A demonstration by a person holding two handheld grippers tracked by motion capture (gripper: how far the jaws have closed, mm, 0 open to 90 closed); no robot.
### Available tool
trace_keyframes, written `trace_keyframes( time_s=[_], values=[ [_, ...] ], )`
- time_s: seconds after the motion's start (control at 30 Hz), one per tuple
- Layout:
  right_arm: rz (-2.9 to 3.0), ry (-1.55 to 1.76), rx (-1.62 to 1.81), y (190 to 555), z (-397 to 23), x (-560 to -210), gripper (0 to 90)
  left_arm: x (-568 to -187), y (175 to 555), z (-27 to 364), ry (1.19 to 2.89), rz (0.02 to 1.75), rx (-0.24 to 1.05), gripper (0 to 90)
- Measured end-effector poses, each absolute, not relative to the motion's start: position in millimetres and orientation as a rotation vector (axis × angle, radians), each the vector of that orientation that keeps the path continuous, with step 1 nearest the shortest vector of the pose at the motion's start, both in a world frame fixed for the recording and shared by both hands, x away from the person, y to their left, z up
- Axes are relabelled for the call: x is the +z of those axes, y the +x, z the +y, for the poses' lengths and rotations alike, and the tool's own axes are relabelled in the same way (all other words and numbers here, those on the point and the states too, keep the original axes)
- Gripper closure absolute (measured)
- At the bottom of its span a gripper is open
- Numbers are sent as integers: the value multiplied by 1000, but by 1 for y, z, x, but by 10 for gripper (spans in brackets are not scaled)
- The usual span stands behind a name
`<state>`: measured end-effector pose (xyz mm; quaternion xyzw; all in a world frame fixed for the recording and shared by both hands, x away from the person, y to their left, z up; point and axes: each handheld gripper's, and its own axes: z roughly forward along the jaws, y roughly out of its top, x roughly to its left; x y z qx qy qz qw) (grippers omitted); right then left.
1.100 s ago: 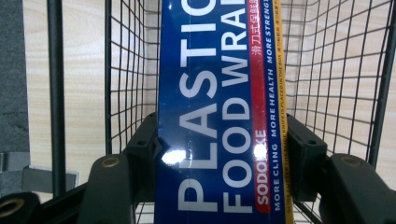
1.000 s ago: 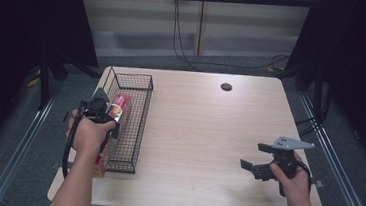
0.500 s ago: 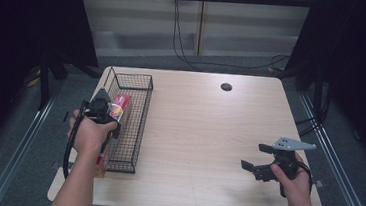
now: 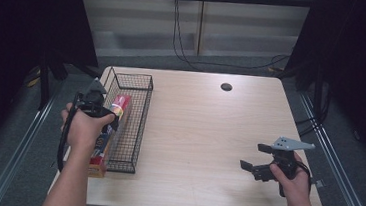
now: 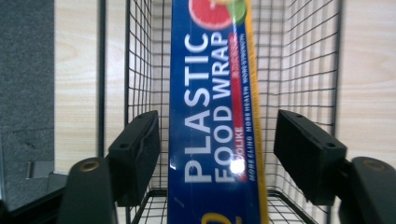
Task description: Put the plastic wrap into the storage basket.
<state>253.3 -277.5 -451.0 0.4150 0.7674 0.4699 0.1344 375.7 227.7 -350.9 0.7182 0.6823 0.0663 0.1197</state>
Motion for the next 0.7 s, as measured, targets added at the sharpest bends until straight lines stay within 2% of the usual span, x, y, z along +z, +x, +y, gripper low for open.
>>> trace_keyframes(
  time_s=[0.43,0.7],
  values=[
    [2226,1201,1363,252,-277,-450,16,-334,371,226,2075,1905,161,202],
    [2232,1197,1361,253,-276,-451,16,-331,365,222,2072,1826,144,186]
  ],
)
